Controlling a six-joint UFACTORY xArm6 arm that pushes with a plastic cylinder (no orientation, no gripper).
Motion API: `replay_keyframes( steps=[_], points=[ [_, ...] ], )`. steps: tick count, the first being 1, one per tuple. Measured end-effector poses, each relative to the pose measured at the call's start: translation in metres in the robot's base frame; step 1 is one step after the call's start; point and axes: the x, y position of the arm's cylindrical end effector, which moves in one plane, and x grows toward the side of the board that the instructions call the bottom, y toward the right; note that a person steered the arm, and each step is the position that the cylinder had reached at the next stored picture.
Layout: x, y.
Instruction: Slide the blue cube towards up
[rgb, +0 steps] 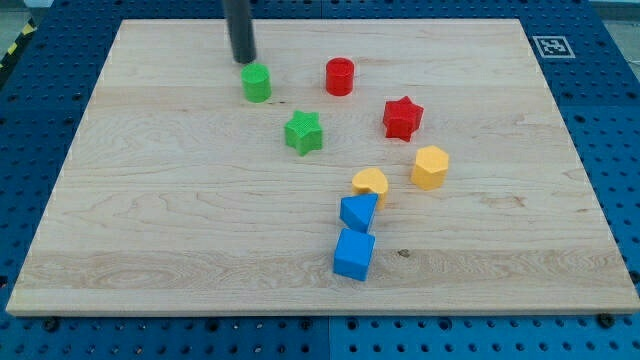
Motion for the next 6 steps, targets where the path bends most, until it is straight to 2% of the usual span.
replay_keyframes(
  steps=[1, 2, 6],
  points=[
    [0.046, -0.037],
    [0.103, -0.039],
    [0.285, 0.082]
  ],
)
